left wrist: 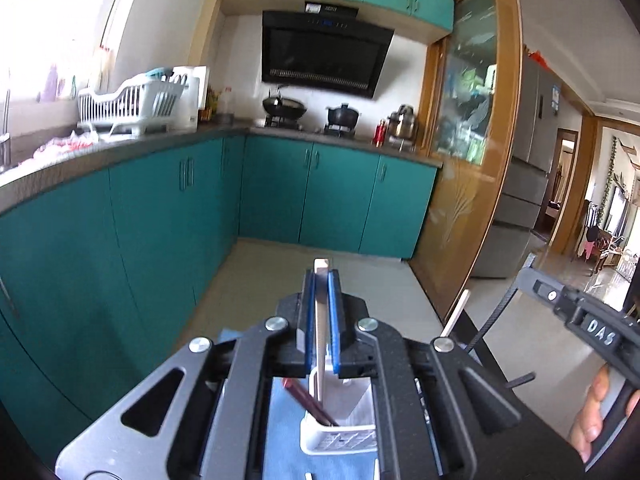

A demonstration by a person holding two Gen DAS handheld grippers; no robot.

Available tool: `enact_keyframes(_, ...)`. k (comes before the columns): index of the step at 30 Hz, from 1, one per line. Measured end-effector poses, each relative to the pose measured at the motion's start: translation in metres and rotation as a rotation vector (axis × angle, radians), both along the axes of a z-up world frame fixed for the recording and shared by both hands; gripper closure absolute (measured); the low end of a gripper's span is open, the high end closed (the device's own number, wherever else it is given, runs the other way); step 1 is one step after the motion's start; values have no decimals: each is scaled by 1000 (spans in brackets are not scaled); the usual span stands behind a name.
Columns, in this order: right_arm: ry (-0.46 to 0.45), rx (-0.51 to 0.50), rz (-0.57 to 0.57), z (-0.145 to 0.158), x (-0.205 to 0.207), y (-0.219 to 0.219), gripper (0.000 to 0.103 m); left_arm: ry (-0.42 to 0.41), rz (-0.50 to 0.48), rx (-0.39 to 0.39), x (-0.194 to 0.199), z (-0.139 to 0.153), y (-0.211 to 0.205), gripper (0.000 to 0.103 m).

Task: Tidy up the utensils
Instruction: 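Lift both chopsticks, insert them into the white holder and open both tools, then lower both open tools toward the white chopsticks on the cloth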

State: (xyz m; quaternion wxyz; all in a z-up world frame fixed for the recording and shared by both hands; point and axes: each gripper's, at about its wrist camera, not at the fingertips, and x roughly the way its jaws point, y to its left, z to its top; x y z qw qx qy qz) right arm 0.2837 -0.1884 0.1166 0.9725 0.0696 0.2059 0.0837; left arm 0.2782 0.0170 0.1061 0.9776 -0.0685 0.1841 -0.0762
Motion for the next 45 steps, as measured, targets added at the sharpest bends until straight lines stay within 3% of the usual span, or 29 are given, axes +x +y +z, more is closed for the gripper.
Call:
enact_keyframes(8,66,18,2,-26,6,-3,96,20,12,19,-5,-14,4,96)
enact_keyframes(11,49,18,-4,-23,-1,-7,86,14,14,18,-9,-12,7,93)
enact_keyframes(16,-1,34,-10,-12,-25,-13,79,-39,30,-14,-34,-2,19,73)
enact_keyframes(19,-25,68,33,1,-59,-20,79,-136,43,-59,-72,11,32,65)
enact_keyframes(22,-9,74,98,1,-97,-22,79,-148,61,-84,-108,12,49,56)
enact_keyframes(24,19,60,116,-10,-114,-21,79,-112,88,-87,-126,1,62,50)
enact_keyframes(27,120,41,154,-54,-122,-15,79,4,139,-81,-135,-32,80,47)
enact_keyframes(31,407,96,107,-151,-79,-8,79,274,196,-89,-108,-98,95,47)
enact_keyframes(33,488,130,102,-182,-61,-3,79,375,180,-97,-99,-126,93,47)
enact_keyframes(38,584,219,72,-223,-22,13,79,460,121,-46,-90,-161,72,45)
enact_keyframes(45,630,106,-14,-239,8,42,80,526,96,-22,-85,-187,66,41)
